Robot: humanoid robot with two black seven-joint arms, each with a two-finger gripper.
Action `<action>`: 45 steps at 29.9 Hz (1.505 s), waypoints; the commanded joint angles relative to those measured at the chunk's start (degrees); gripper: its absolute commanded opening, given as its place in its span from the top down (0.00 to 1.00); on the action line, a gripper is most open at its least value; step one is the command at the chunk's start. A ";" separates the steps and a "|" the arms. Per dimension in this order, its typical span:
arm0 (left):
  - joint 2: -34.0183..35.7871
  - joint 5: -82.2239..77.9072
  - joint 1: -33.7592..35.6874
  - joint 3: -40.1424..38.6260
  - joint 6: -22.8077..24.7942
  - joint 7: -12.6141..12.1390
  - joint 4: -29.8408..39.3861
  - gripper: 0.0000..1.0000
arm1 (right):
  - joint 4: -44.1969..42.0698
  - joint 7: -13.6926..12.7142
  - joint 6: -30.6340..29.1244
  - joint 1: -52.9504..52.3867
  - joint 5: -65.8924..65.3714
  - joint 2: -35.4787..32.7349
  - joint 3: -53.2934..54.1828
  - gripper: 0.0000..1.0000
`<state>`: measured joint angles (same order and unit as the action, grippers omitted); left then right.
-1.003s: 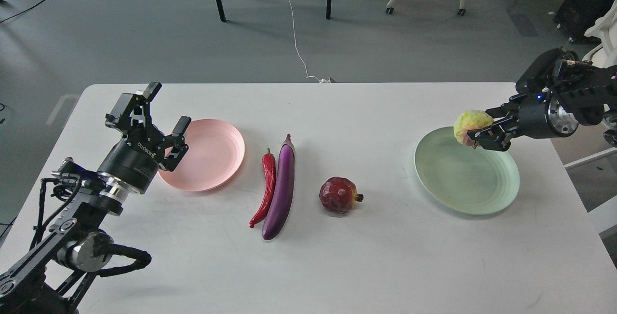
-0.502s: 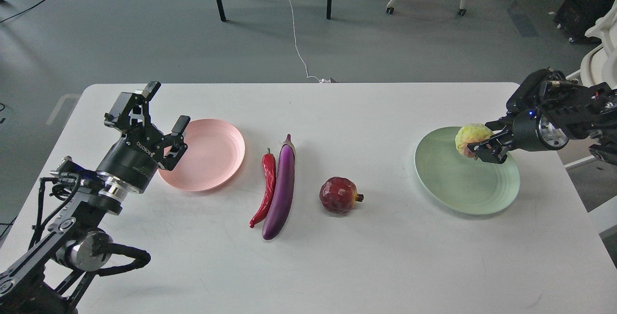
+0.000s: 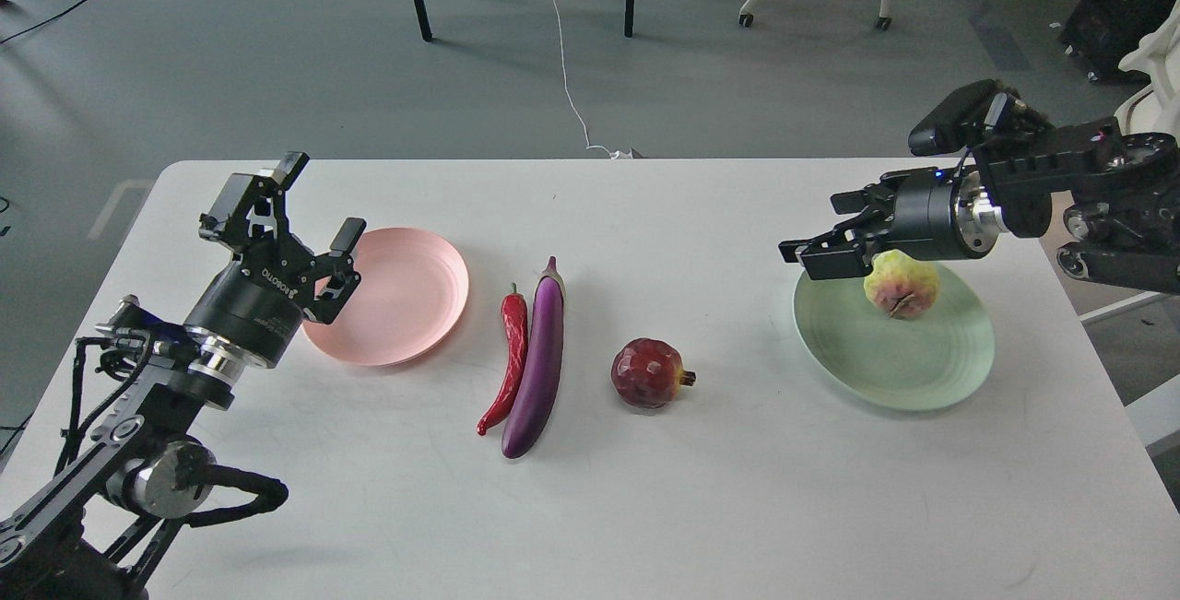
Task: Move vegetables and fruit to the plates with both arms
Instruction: 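Move the right gripper to the red pomegranate and grasp it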
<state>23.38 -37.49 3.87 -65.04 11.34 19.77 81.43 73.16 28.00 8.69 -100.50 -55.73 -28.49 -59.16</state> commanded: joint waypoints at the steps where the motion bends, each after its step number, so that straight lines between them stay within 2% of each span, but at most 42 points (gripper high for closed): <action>1: 0.00 -0.04 -0.09 0.01 0.00 0.00 0.04 0.01 | 5.76 0.00 -0.08 -3.56 3.61 3.17 -0.61 0.04; 12: -0.09 -0.04 -0.09 0.09 0.00 -0.09 0.13 0.01 | 3.66 0.00 0.53 -2.07 8.80 21.01 -7.55 0.04; 19: -0.09 -0.04 -0.10 0.01 0.00 -0.09 0.04 0.01 | -2.14 0.00 0.71 -1.28 9.76 28.49 -8.08 0.04; 30: -0.09 -0.13 -0.27 -0.35 -0.09 0.00 0.22 0.01 | -8.03 0.00 0.80 2.94 11.87 28.49 -12.03 0.05; 45: 0.26 -0.04 -0.18 -0.43 0.00 0.00 0.22 0.01 | -5.84 0.00 0.80 2.41 14.25 28.49 -10.72 0.06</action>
<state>23.53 -37.57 3.67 -65.45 11.29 19.78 81.65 65.99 28.00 9.50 -97.70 -41.53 0.00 -70.10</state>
